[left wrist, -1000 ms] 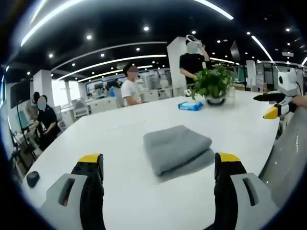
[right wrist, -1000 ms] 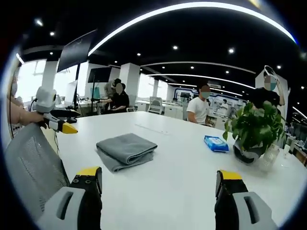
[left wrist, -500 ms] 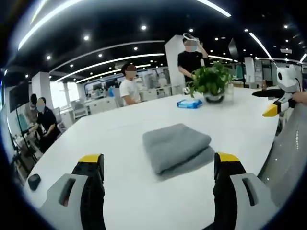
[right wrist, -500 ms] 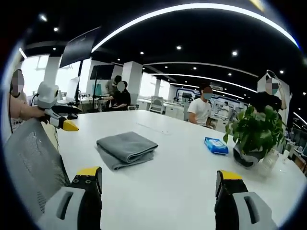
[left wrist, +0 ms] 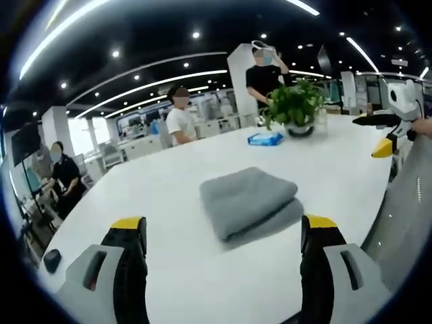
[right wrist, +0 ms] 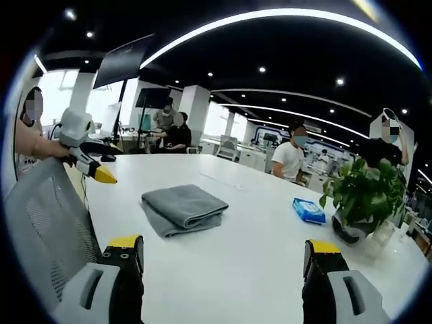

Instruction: Open the folded towel by lifting each exposed corner and separating the folded layers until the towel lies flat within the target outline without major curled edges

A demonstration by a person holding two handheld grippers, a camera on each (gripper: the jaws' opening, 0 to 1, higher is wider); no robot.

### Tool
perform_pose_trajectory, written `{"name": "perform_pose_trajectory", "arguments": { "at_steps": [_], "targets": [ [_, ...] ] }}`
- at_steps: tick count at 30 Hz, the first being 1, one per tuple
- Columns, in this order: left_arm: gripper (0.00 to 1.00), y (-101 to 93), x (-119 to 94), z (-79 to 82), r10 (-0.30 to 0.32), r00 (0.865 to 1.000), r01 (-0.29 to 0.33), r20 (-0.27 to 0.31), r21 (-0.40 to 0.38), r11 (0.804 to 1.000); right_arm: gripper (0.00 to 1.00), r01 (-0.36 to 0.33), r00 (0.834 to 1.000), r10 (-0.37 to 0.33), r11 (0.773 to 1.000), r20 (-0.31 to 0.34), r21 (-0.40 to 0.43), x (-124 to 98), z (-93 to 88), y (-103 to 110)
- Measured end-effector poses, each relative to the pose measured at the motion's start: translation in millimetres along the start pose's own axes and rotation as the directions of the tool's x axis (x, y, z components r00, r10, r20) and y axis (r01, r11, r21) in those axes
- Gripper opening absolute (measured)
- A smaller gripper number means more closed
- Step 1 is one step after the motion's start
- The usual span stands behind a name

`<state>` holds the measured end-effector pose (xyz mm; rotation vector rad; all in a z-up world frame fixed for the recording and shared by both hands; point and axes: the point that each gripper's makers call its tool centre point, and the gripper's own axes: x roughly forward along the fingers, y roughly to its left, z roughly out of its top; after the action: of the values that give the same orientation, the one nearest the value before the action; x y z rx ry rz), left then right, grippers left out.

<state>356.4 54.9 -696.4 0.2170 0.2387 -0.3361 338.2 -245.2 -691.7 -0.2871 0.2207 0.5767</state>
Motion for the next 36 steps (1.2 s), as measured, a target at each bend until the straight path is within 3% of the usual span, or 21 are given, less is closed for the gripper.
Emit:
{"name": "perform_pose_trajectory", "arguments": {
  "at_steps": [21, 26, 30, 33, 36],
  "targets": [
    [0.93, 3.8, -1.0, -2.8, 0.001, 1.000, -0.001, -0.005, -0.006, 1.000, 1.00, -0.036, 0.998, 0.036, 0.999, -0.050, 0.002, 3.3, -9.8, 8.9],
    [0.92, 3.2, -0.8, -6.9, -0.005, 1.000, 0.004, -0.028, -0.006, 1.000, 1.00, -0.037, 0.998, 0.037, 0.999, -0.056, 0.005, 3.5, -10.8, 9.1],
    [0.87, 3.7, -2.6, 2.9, 0.003, 1.000, -0.003, -0.005, 0.021, 1.000, 1.00, -0.030, 0.999, 0.030, 1.000, -0.029, 0.006, 2.2, 1.6, 7.7],
    [0.88, 9.2, -1.7, 7.9, 0.024, 0.999, -0.021, -0.036, 0.087, 0.996, 1.00, -0.040, 0.997, 0.034, 0.995, -0.063, -0.092, 2.1, 7.9, 6.8],
    [0.90, 7.9, 0.4, 29.1, 0.005, 1.000, -0.004, -0.023, 0.076, 0.997, 1.00, -0.039, 0.998, 0.034, 0.993, -0.047, -0.109, 2.4, 26.4, 2.4]
  ]
}}
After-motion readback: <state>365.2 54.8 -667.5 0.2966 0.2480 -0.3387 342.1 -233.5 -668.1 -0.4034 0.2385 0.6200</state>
